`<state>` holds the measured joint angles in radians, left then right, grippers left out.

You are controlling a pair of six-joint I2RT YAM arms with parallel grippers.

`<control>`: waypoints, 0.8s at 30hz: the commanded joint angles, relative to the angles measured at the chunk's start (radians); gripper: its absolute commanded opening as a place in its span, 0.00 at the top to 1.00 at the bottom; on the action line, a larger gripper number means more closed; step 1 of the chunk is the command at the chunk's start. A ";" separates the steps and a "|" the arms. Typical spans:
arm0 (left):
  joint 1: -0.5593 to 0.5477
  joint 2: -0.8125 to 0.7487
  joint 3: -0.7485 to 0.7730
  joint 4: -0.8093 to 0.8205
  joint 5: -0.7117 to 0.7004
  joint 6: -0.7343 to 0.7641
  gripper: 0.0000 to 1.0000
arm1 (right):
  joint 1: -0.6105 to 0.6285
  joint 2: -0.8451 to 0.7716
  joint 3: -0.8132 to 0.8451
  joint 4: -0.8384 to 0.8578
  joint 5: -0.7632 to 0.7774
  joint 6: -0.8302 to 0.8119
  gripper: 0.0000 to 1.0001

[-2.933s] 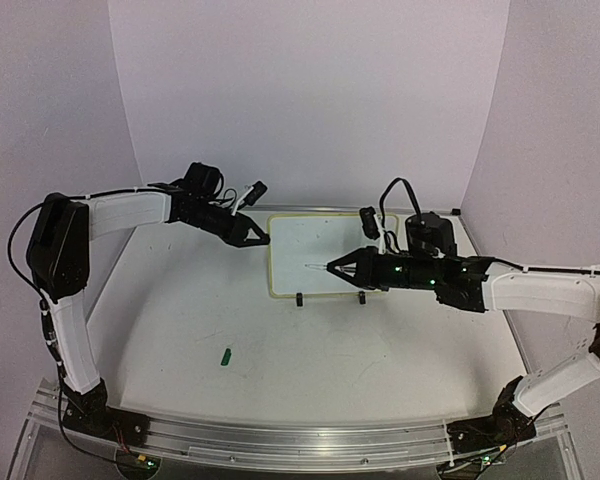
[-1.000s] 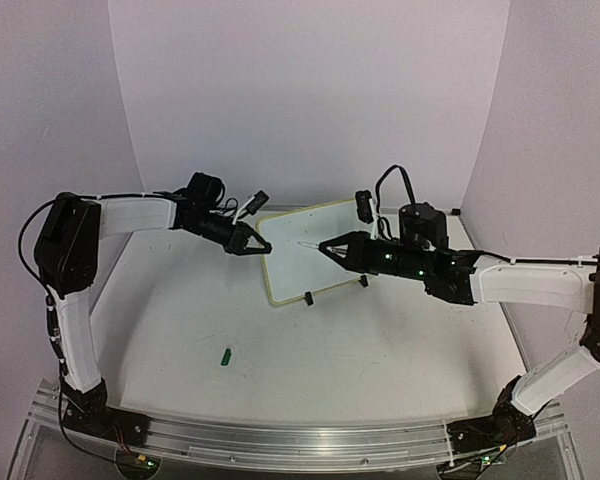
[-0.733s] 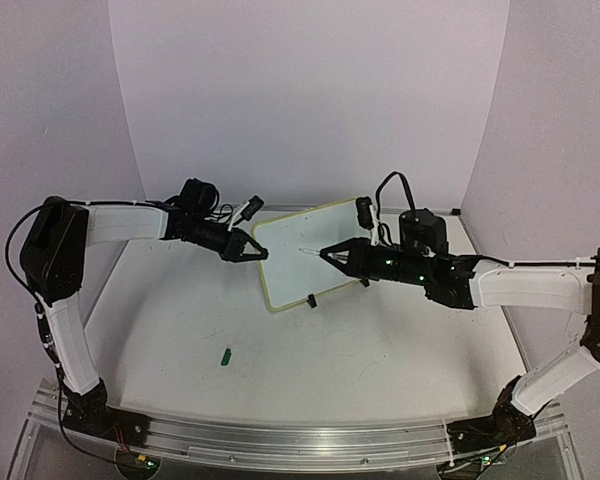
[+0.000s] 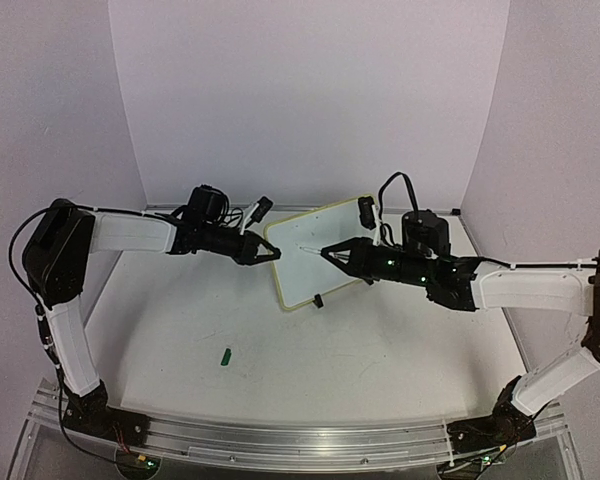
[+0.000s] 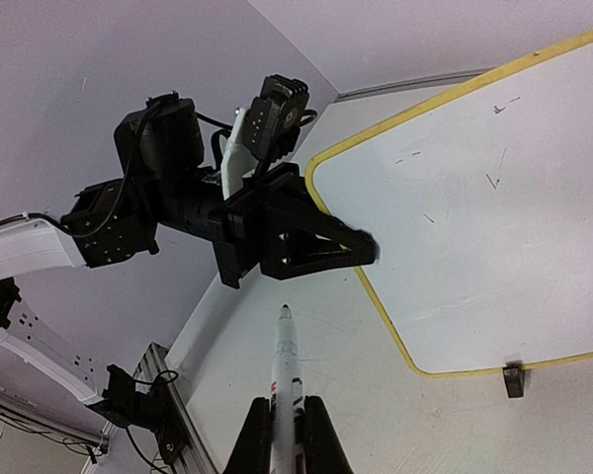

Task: Write a sentence on the whiteboard
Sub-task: Place the whiteboard at the center of the board.

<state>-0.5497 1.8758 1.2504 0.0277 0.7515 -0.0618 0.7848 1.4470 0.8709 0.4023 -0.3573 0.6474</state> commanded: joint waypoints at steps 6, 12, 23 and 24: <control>-0.010 0.059 0.099 -0.051 0.017 0.003 1.00 | -0.029 0.025 0.031 0.040 -0.051 0.007 1.00; -0.010 0.068 0.121 -0.095 0.014 0.013 0.88 | -0.029 0.011 0.011 0.041 -0.033 0.010 1.00; -0.009 0.037 0.137 -0.176 -0.030 0.080 0.51 | -0.029 0.010 0.024 0.035 -0.023 -0.005 1.00; -0.008 0.033 0.136 -0.180 -0.036 0.092 0.47 | -0.029 0.012 0.027 0.033 -0.020 -0.007 1.00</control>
<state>-0.5575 1.9347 1.3484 -0.1185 0.7443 -0.0230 0.7578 1.4723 0.8822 0.4037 -0.3890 0.6546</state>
